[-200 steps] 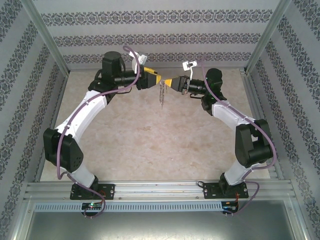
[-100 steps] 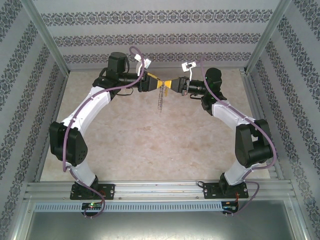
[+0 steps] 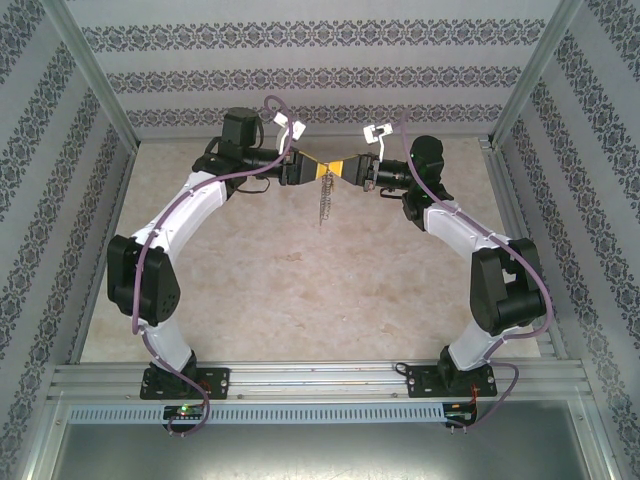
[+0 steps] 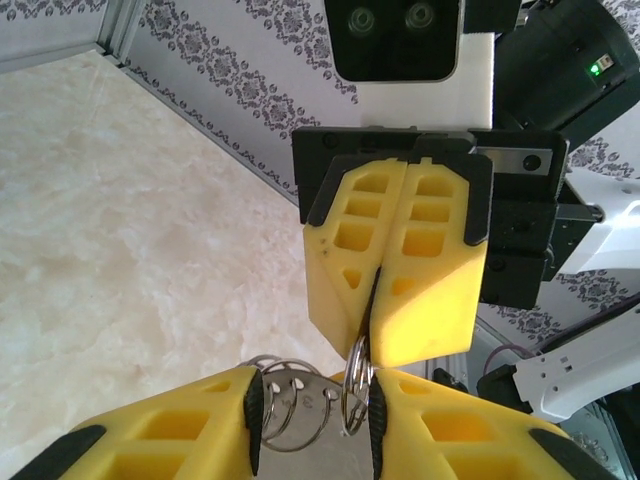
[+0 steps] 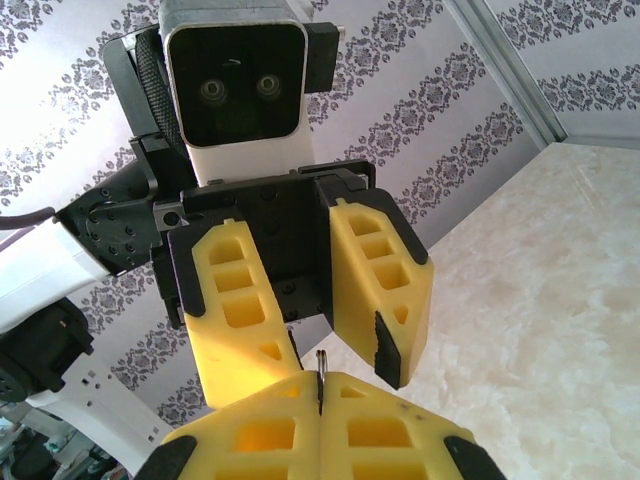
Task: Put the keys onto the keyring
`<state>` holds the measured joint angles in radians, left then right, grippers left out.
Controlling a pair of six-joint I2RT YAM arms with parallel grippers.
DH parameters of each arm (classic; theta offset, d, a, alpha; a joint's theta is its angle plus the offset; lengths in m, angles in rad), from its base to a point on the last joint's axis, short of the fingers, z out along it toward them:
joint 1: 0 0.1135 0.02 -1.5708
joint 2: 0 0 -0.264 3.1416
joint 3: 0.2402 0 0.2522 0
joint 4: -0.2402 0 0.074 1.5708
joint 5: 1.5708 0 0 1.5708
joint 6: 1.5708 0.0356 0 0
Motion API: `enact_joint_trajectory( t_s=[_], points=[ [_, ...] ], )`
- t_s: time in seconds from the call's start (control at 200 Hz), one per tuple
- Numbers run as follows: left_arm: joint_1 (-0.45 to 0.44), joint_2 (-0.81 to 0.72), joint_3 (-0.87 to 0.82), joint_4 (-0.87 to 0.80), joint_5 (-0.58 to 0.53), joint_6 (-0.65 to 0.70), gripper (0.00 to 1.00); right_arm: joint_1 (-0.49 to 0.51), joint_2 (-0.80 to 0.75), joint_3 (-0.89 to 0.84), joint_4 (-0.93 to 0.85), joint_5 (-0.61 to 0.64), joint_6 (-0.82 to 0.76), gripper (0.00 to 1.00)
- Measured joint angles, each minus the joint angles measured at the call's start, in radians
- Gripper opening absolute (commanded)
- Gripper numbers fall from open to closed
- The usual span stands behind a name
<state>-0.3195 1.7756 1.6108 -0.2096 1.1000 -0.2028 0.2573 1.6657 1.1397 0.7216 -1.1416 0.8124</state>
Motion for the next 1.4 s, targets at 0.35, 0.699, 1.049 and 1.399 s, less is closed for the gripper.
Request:
enact_joint_trajectory(
  t_s=[0.35,0.699,1.049,1.399],
  points=[
    [-0.001,0.0,0.0,0.053,0.008,-0.04,0.22,0.0,0.0,0.0,0.0,0.0,0.0,0.0],
    [-0.007,0.0,0.0,0.077,0.031,-0.049,0.0,0.0,0.0,0.0,0.0,0.0,0.0,0.0],
    [-0.038,-0.049,-0.189,0.266,-0.03,-0.107,0.0,-0.022,-0.045,-0.047,0.024,0.065,0.012,0.5],
    [-0.039,-0.144,-0.36,0.555,-0.111,-0.245,0.0,-0.063,-0.223,-0.329,0.054,0.273,-0.039,0.52]
  ],
)
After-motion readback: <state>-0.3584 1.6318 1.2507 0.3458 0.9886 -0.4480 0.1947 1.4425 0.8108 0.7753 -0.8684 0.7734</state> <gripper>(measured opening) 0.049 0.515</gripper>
